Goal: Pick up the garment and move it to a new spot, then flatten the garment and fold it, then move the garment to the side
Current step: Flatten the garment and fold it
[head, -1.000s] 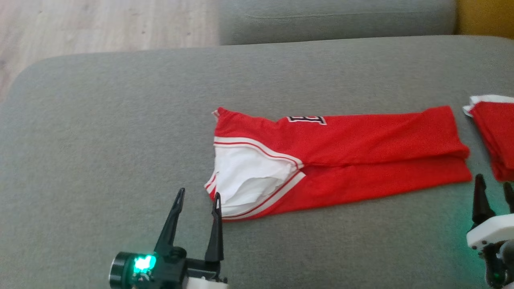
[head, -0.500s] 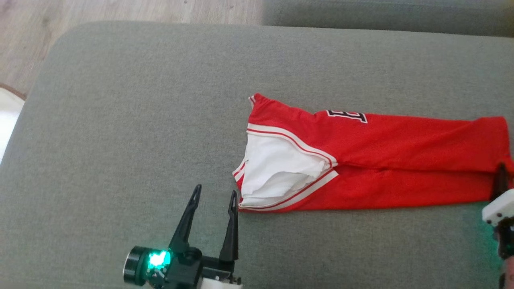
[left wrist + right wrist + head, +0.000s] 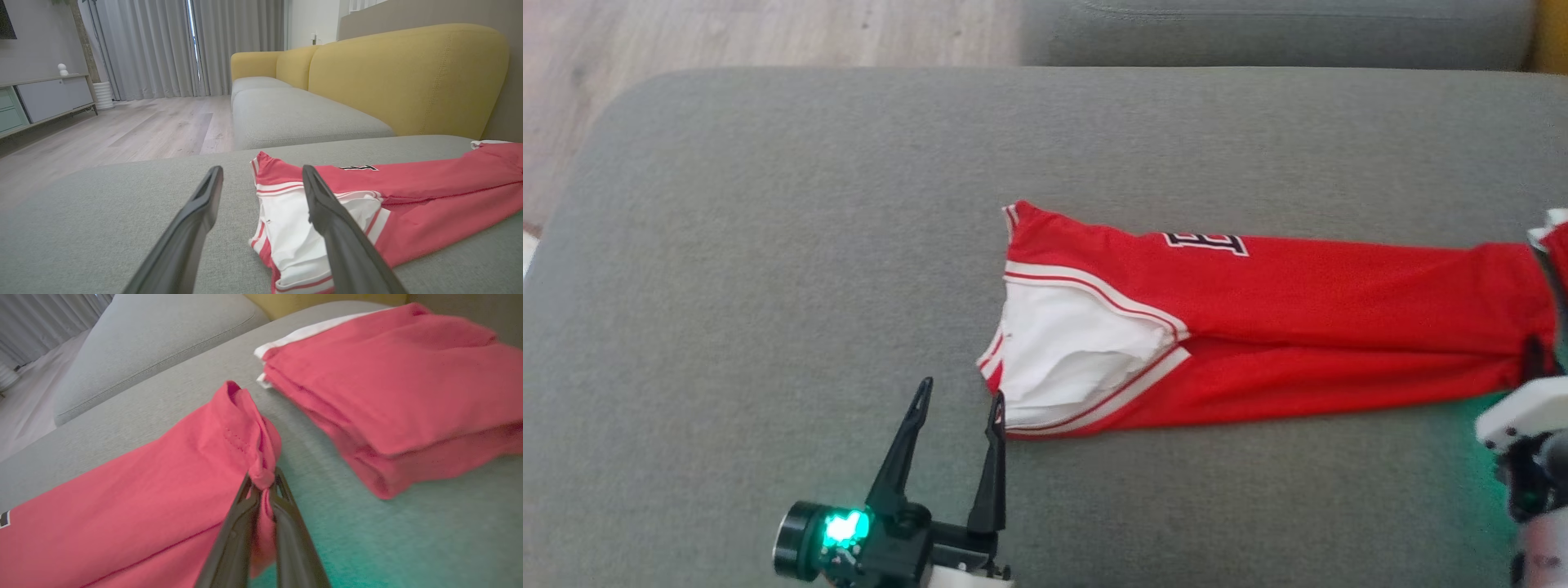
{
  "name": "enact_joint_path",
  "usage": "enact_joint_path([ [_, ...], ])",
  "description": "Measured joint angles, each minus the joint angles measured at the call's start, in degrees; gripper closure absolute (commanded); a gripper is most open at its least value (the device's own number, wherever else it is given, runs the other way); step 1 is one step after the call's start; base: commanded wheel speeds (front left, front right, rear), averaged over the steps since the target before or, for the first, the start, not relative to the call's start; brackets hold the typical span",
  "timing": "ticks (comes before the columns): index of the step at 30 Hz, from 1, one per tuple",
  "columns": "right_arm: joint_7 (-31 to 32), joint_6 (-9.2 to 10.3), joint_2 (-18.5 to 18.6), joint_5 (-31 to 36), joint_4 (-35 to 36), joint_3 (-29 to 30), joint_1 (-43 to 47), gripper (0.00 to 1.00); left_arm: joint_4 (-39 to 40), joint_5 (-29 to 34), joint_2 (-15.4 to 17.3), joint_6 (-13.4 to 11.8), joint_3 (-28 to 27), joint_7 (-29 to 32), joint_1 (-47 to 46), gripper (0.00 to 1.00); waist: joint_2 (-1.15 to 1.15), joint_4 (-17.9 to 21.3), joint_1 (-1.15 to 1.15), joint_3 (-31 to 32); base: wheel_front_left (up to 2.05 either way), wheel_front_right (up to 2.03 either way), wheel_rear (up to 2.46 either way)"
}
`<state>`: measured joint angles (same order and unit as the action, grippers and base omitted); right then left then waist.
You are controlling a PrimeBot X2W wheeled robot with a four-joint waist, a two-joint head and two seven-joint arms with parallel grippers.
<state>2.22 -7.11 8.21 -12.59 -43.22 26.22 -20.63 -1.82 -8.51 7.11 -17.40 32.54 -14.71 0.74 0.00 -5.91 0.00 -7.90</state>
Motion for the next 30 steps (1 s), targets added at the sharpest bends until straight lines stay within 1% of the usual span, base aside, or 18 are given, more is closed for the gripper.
enact_joint_path([
  [3,-0.5,0.00,1.6,-0.1,2.1,-0.1,1.9,1.00,-0.2,0.1,-0.3,0.5,-1.0,0.0,0.3,0.00,0.00,1.2,0.00,0.4,0.00,0.00,0.00],
  [6,-0.5,0.00,3.5,-1.7,5.2,-0.5,2.9,1.00,-0.4,0.6,-0.4,1.3,-1.2,0.0,0.6,0.00,0.00,2.2,0.00,0.9,0.00,0.00,0.00],
  [10,-0.5,0.00,3.7,-4.7,11.8,-4.0,2.9,1.00,-1.0,0.7,-0.7,1.8,-1.5,0.0,0.9,0.00,0.00,2.9,0.00,1.8,0.00,0.00,0.00],
  [12,0.1,0.00,2.8,-5.8,15.8,-6.2,2.9,1.00,-1.2,1.1,-0.8,2.2,-1.6,0.0,0.9,0.00,0.00,2.9,0.00,2.3,0.00,0.00,0.00],
  [16,1.7,0.00,-0.9,-7.2,24.8,-12.6,3.0,1.00,-1.6,1.3,-1.2,2.9,-1.8,0.0,0.9,0.00,0.00,2.2,0.00,3.0,0.00,0.00,0.00],
  [20,3.3,0.00,-3.6,-8.1,30.6,-20.4,3.6,1.00,-2.0,1.5,-1.4,3.9,-2.2,0.0,0.9,0.00,0.00,0.5,0.00,3.1,0.00,0.00,0.00],
  [25,5.2,0.00,-4.4,-9.8,31.9,-30.1,3.7,1.00,-3.0,1.5,-1.8,4.9,-2.4,0.0,0.9,0.00,0.00,-1.9,0.00,3.0,0.00,0.00,0.00],
  [30,5.9,0.00,-4.5,-10.6,28.6,-37.6,3.6,1.00,-3.5,2.0,-2.2,5.4,-2.4,0.0,0.9,0.00,0.00,-4.3,0.00,2.9,0.00,0.00,0.00],
])
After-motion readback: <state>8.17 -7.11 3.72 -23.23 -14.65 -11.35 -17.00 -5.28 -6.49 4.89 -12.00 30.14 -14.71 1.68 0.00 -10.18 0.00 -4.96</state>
